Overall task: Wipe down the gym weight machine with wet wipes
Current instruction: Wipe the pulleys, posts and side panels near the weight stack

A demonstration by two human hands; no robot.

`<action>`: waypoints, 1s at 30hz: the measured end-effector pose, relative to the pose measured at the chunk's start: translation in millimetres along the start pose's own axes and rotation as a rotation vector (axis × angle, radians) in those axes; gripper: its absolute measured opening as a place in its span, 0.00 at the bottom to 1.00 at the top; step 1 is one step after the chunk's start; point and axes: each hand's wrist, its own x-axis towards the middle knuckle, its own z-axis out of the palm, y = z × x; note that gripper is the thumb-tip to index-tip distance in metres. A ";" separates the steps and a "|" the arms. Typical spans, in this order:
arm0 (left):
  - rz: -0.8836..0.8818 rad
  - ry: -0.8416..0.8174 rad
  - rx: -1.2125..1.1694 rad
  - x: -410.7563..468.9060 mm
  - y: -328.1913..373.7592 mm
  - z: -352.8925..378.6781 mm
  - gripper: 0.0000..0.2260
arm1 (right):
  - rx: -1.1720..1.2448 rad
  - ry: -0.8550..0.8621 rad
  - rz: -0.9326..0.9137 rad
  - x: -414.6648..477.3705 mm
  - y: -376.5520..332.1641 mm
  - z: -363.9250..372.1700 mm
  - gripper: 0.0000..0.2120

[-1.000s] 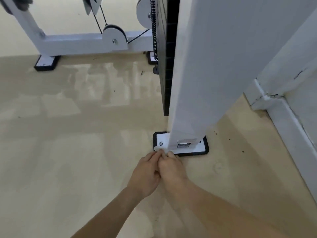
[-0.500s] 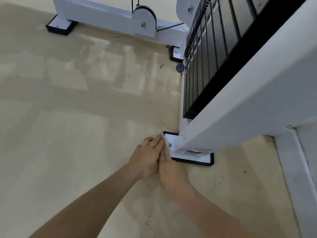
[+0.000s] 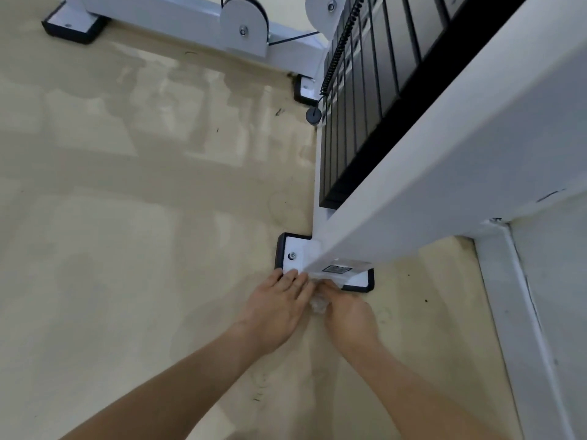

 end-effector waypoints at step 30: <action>-0.052 0.183 -0.084 6.4 14.5 -0.7 0.35 | -0.138 0.017 0.019 40.1 67.6 -21.4 0.35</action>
